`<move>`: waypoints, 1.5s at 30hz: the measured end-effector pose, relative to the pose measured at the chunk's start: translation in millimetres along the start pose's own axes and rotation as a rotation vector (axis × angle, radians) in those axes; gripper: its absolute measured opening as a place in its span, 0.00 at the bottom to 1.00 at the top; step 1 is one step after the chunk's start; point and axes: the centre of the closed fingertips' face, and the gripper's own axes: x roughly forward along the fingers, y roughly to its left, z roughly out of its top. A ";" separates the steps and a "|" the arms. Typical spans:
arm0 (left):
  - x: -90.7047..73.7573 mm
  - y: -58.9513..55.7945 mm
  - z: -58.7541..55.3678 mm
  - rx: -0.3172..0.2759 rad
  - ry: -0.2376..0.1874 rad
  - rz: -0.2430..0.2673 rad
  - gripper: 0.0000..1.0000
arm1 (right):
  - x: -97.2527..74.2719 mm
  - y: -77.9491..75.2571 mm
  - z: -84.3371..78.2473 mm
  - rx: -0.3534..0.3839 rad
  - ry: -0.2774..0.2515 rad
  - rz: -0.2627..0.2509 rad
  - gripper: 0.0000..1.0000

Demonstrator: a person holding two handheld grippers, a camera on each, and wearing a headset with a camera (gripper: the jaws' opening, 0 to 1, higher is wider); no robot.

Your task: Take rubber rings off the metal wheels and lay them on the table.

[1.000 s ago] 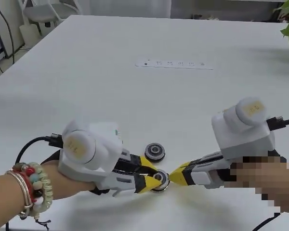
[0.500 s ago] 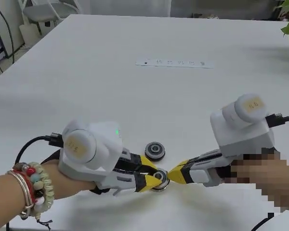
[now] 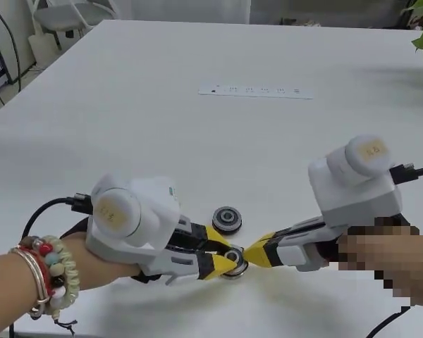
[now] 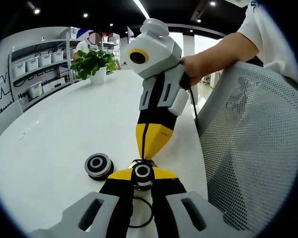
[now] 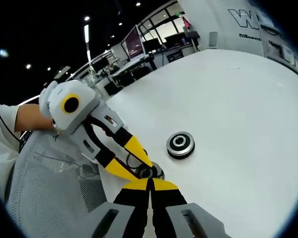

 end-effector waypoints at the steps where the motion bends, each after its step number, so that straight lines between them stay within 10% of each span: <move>1: 0.0 0.0 0.1 0.000 0.000 0.000 0.08 | 0.0 0.5 0.3 -0.001 0.000 0.001 0.00; 26: 0.0 0.3 -0.1 0.005 -0.006 -0.002 0.08 | -1.4 13.2 16.0 0.036 -0.067 0.075 0.00; 45: -1.5 -0.8 6.6 0.053 -0.010 -0.016 0.11 | 3.3 0.2 2.6 0.035 -0.009 -0.006 0.00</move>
